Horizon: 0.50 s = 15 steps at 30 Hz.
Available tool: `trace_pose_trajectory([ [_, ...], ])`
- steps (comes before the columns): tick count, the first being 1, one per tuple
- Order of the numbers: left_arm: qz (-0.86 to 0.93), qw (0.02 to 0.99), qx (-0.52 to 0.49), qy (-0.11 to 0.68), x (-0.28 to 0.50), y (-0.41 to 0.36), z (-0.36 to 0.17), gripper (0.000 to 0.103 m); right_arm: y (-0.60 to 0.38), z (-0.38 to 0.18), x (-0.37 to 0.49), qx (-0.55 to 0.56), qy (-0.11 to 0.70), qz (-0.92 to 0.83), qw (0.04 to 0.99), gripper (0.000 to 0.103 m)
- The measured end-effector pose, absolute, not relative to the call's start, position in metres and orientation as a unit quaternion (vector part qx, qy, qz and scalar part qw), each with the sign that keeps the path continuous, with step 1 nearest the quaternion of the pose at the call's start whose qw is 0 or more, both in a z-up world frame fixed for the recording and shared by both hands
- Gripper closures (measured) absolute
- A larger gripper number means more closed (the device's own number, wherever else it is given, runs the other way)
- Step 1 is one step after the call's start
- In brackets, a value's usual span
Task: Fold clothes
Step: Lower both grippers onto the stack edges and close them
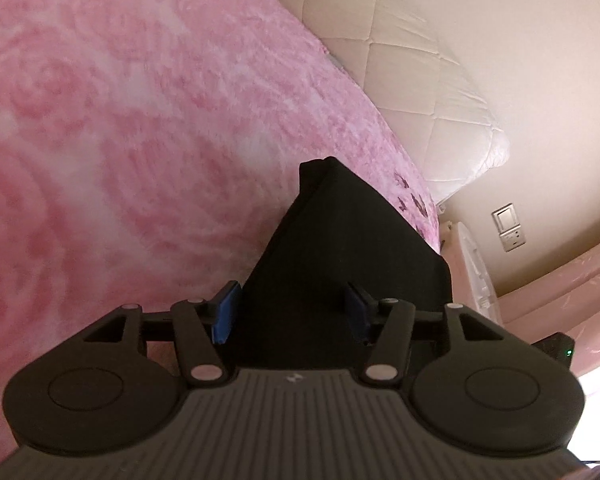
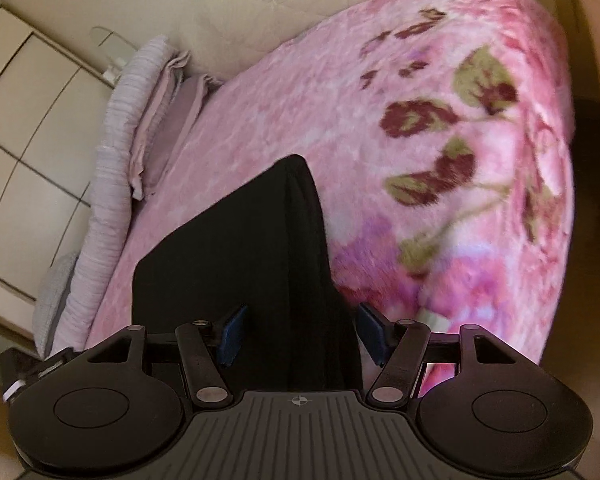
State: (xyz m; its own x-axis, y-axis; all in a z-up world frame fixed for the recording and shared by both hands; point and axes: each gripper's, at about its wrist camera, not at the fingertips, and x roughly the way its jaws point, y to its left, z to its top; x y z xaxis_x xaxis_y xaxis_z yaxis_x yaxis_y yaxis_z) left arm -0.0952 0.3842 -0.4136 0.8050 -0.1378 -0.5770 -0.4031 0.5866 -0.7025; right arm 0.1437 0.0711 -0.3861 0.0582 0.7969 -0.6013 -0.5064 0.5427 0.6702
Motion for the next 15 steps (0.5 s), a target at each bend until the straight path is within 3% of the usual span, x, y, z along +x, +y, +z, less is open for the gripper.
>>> trace_pose_trajectory([
  [8,0.021,0.821,-0.492,0.288,-0.074,0.388,-0.44,0.054,0.097,-0.397,0.164,0.129,0.529,0.53,0.65,0.041],
  [10,0.005,0.819,-0.495,0.292,-0.067,0.388,-0.442,0.065,0.104,-0.406,0.169,0.14,0.552,0.539,0.621,0.057],
  [15,0.003,0.812,-0.502,0.296,-0.06,0.389,-0.442,0.081,0.11,-0.41,0.18,0.147,0.573,0.542,0.597,0.078],
])
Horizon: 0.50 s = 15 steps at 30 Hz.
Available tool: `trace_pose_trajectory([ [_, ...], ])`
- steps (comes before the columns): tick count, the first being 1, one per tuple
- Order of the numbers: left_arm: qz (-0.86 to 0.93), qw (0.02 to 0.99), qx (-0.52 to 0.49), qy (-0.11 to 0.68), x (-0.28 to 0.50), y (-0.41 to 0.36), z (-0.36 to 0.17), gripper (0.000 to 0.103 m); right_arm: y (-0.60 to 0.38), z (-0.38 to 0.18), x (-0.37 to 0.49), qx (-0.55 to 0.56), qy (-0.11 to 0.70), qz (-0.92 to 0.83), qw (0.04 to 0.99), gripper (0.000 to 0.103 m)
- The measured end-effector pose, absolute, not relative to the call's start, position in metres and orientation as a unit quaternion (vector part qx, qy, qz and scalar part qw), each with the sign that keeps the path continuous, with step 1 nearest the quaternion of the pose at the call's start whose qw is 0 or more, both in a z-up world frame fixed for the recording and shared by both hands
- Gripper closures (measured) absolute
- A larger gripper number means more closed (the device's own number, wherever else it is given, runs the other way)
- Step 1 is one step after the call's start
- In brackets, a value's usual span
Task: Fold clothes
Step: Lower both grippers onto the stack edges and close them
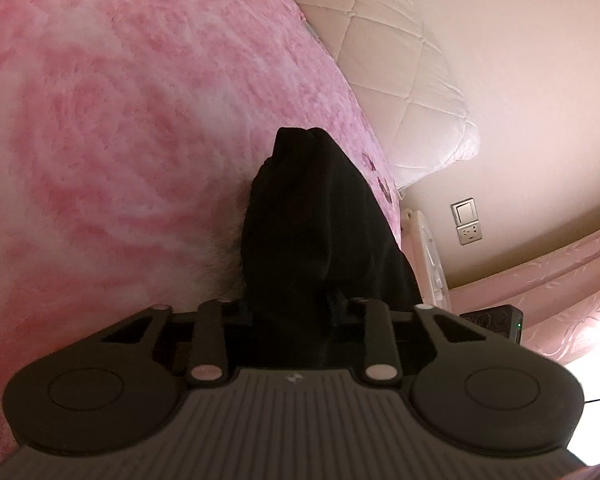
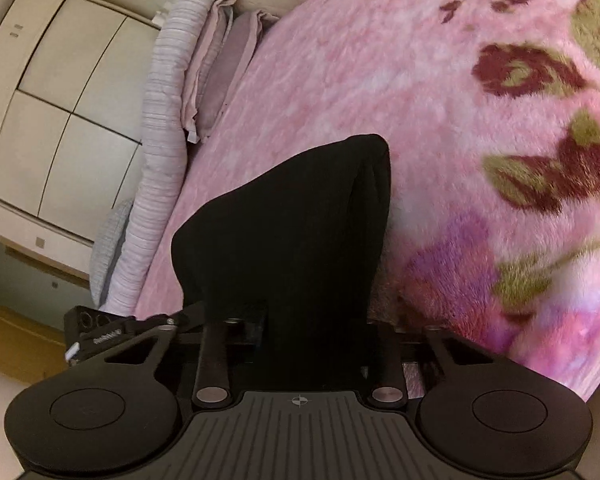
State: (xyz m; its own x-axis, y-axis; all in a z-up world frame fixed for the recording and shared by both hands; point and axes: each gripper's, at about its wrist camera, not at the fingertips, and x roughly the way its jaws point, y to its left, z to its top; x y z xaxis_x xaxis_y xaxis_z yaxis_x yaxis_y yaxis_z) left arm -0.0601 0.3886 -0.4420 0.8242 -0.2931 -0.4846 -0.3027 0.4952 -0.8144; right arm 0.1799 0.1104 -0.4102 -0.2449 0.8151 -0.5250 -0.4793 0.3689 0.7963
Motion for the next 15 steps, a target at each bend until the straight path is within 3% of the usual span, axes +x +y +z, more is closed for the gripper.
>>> trace_pose_trajectory([
  [8,0.035,0.81,-0.508,0.292,-0.072,0.373,-0.396,0.088,0.097,-0.376,0.188,0.201,0.62,0.509,0.563,0.083],
  [15,0.09,0.798,-0.553,0.222,-0.148,0.341,-0.302,0.088,0.103,-0.268,0.164,0.176,0.627,0.544,0.529,0.083],
])
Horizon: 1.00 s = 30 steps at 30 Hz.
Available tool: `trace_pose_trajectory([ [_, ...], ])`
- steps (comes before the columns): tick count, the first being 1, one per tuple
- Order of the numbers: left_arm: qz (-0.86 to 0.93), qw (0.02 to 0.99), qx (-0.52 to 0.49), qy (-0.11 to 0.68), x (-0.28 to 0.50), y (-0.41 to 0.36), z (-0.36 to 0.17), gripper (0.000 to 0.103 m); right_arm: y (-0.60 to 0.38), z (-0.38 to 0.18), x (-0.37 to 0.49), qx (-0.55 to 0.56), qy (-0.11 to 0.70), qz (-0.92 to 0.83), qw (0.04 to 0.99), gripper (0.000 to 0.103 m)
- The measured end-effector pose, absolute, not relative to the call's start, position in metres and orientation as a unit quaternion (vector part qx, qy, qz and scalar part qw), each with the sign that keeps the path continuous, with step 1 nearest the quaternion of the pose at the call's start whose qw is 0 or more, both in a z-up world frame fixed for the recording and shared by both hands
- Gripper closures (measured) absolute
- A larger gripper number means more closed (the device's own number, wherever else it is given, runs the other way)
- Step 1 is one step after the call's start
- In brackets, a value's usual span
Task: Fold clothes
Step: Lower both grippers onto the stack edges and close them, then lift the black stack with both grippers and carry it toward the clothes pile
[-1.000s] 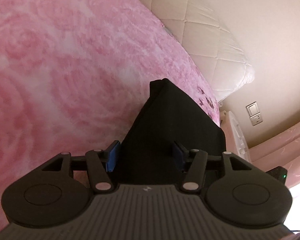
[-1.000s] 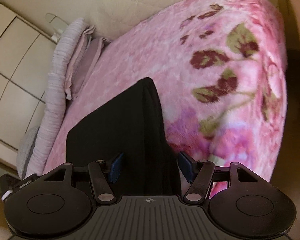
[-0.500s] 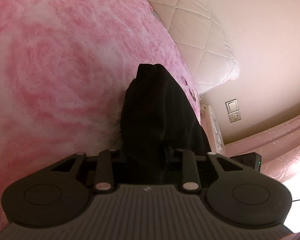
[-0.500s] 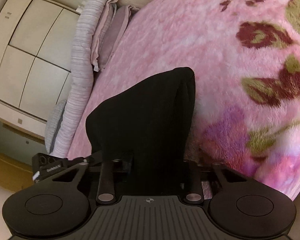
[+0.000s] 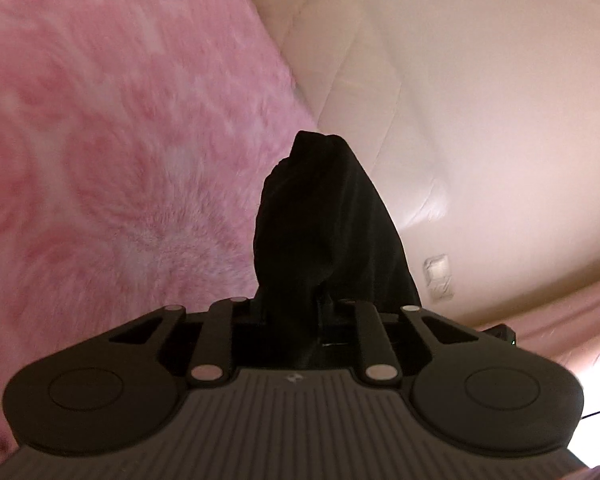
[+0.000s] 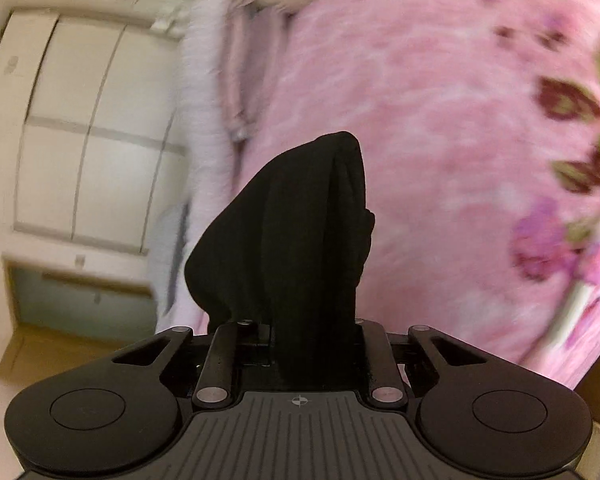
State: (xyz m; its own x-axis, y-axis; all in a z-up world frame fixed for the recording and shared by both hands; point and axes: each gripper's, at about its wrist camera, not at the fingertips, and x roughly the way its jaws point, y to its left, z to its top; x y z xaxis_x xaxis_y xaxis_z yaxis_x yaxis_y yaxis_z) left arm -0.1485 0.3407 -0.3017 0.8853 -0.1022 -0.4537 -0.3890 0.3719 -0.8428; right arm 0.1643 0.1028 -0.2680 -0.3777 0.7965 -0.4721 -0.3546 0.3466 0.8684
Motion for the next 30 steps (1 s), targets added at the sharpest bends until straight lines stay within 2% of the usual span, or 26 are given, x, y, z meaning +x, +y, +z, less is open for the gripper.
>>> trace_pose_trajectory([
  [5,0.17,0.792,-0.563,0.164,-0.242,0.303,-0.206,0.088,0.124,-0.177,0.115,0.127,0.63,0.606,0.468,0.083],
  [8,0.233,0.787,-0.558,0.127,-0.308,0.271,-0.155,0.088,0.147,-0.141,0.073,0.099,0.634,0.645,0.415,0.083],
  [14,0.358,0.766,-0.532,0.036,-0.435,0.198,-0.092,0.088,0.198,-0.09,-0.031,0.037,0.622,0.722,0.3,0.083],
  [24,0.483,0.708,-0.509,-0.072,-0.639,0.129,-0.073,0.088,0.25,-0.072,-0.244,-0.037,0.604,0.777,0.175,0.083],
  [30,0.497,0.691,-0.518,-0.082,-0.799,0.133,-0.075,0.088,0.274,-0.077,-0.398,-0.056,0.619,0.768,0.152,0.083],
])
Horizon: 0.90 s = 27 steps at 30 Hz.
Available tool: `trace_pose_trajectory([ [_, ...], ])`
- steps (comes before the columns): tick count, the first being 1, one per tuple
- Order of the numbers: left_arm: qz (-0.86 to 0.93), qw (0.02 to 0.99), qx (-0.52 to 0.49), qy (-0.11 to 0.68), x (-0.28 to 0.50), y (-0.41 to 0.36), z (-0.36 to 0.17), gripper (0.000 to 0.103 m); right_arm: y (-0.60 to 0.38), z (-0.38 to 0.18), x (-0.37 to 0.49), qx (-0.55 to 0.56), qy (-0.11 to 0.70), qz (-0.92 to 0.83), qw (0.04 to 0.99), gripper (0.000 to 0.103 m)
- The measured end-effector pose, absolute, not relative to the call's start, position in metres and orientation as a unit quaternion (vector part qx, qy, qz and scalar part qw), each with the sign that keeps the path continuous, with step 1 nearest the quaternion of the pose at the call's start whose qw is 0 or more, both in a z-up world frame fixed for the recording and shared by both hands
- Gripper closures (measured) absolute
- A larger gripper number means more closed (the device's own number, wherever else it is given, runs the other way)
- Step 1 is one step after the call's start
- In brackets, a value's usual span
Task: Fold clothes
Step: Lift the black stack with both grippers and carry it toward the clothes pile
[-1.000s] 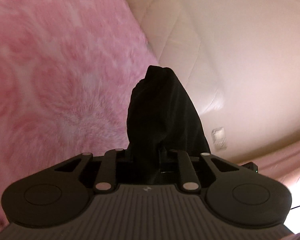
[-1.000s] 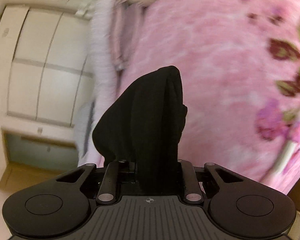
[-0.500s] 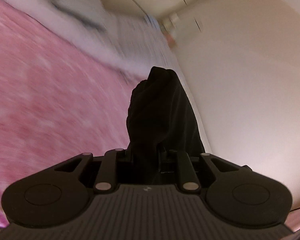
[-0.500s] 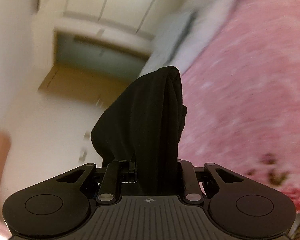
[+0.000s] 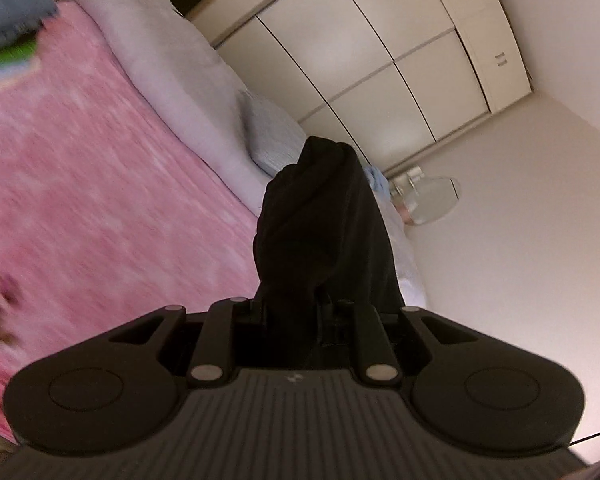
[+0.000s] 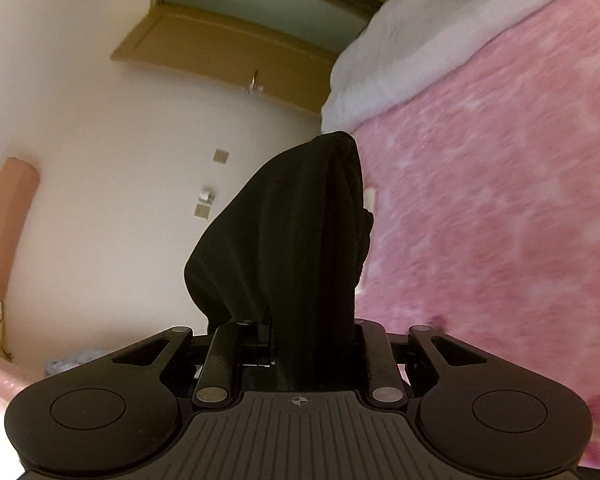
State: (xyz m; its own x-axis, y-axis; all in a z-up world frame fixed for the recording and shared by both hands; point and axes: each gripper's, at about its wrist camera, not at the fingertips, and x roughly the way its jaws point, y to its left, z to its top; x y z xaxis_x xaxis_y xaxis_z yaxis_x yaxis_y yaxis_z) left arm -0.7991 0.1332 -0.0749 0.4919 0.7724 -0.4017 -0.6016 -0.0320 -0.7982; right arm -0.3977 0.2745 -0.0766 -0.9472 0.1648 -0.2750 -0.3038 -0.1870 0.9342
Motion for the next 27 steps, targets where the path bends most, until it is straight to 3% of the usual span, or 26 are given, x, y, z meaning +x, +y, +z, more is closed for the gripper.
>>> trace_pose_trajectory([
  [10,0.531,0.664,-0.517,-0.1,-0.987,0.14,-0.057,0.088,0.319,-0.074,-0.583,-0.083,0.641,0.753,0.119,0.083],
  [18,0.579,0.612,-0.515,-0.158,-1.044,0.122,-0.066,0.088,0.337,-0.079,-0.683,-0.127,0.628,0.765,0.073,0.083],
  [27,0.617,0.586,-0.496,-0.174,-1.089,0.126,-0.055,0.088,0.357,-0.088,-0.756,-0.136,0.627,0.766,0.036,0.083],
])
